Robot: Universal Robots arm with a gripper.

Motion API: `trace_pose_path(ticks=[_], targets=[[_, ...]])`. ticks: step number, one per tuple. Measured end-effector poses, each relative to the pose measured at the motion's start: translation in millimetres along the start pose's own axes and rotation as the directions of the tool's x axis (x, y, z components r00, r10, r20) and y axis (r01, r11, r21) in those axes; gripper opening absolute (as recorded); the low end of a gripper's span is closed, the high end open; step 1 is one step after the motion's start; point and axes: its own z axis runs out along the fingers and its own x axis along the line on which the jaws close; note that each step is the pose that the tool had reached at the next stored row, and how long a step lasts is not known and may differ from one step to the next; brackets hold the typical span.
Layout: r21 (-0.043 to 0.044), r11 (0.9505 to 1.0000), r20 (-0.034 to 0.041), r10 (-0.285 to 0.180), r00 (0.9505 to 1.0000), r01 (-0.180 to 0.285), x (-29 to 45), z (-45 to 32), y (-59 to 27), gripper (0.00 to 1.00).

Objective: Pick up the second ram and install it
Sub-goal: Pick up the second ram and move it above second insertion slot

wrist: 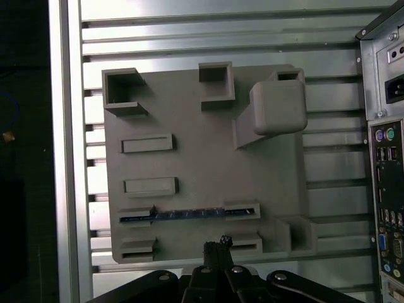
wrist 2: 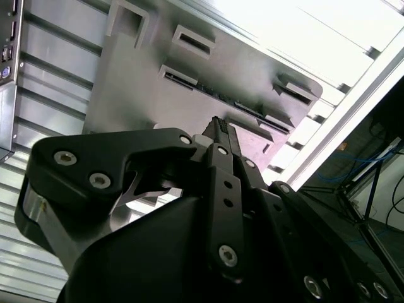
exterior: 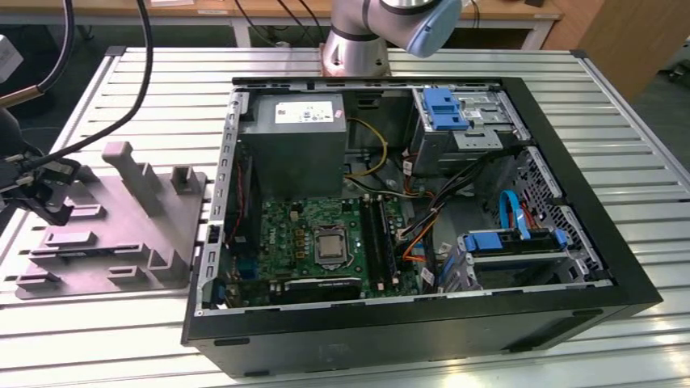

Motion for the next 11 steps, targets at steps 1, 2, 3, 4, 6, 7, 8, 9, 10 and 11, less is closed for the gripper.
trace_pose_path(ticks=[1,2,3,4,6,7,8,9,10,11], targets=[[0.0000,1.0000,0.0000,0.000,1.0000,0.000,0.1,0.0,0.0,0.10],[0.0000,1.0000,0.0000,0.000,1.0000,0.000,0.1,0.0,0.0,0.10],[0.0000,1.0000,0.0000,0.000,1.0000,0.000,0.1,0.0,0.0,0.10],[0.0000,1.0000,-0.0001,0.000,1.0000,0.000,0.2,0.0,0.0,0.10],[0.0000,1.0000,0.0000,-0.001,1.0000,0.001,0.3,0.0,0.0,0.10],[0.0000,1.0000,-0.0004,-0.008,1.0000,0.008,0.3,0.0,0.0,0.10],[-0.0001,0.9998,-0.0010,-0.022,0.9998,0.022,0.3,0.1,0.0,0.10],[-0.0003,0.9992,-0.0017,-0.040,0.9992,0.040,0.4,0.3,0.0,0.10],[-0.0006,0.9983,-0.0025,-0.058,0.9983,0.058,0.3,0.5,0.0,0.10],[-0.0008,0.9972,-0.0033,-0.075,0.9971,0.075,0.3,0.7,0.0,0.10]])
